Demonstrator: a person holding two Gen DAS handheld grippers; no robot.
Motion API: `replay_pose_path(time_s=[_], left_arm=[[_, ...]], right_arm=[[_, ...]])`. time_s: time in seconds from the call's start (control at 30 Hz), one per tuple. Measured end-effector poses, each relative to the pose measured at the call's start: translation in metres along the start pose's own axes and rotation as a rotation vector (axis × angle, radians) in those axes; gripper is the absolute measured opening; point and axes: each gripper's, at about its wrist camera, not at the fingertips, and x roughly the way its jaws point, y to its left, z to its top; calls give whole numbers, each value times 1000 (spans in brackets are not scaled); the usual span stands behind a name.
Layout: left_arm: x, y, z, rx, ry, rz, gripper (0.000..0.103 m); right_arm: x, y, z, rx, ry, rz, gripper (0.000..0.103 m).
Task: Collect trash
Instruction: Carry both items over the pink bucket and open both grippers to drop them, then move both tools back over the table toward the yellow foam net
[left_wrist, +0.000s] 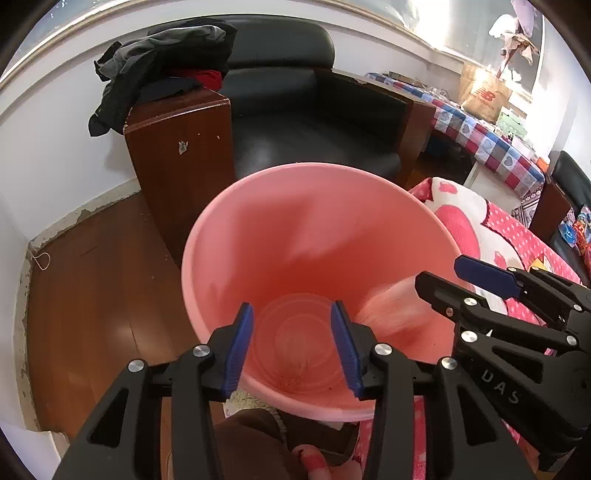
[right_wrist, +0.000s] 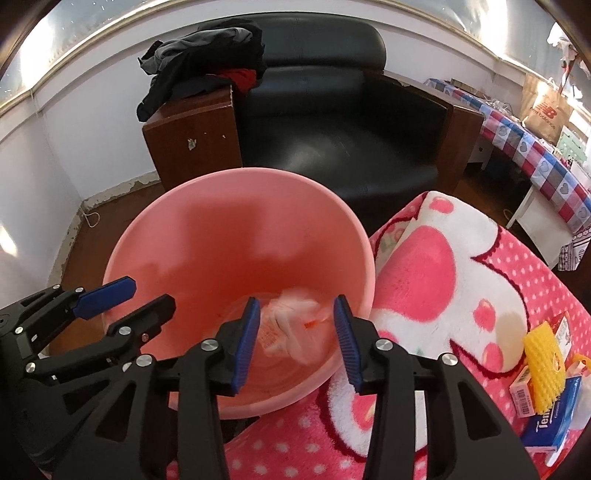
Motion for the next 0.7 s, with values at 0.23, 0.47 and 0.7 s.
replay_pose_path(time_s=[0.23, 0.47, 0.7], left_arm=[[-14, 2, -2, -16, -21, -10, 44], [-40, -4, -5, -35, -75, -28, 44], [-72, -16, -9, -40, -142, -58, 44]], right_arm=[[-16, 0, -2, 4, -28, 13, 42], [-47, -6, -11, 22, -82, 27, 42], [-81, -19, -27, 51, -139, 6, 42]])
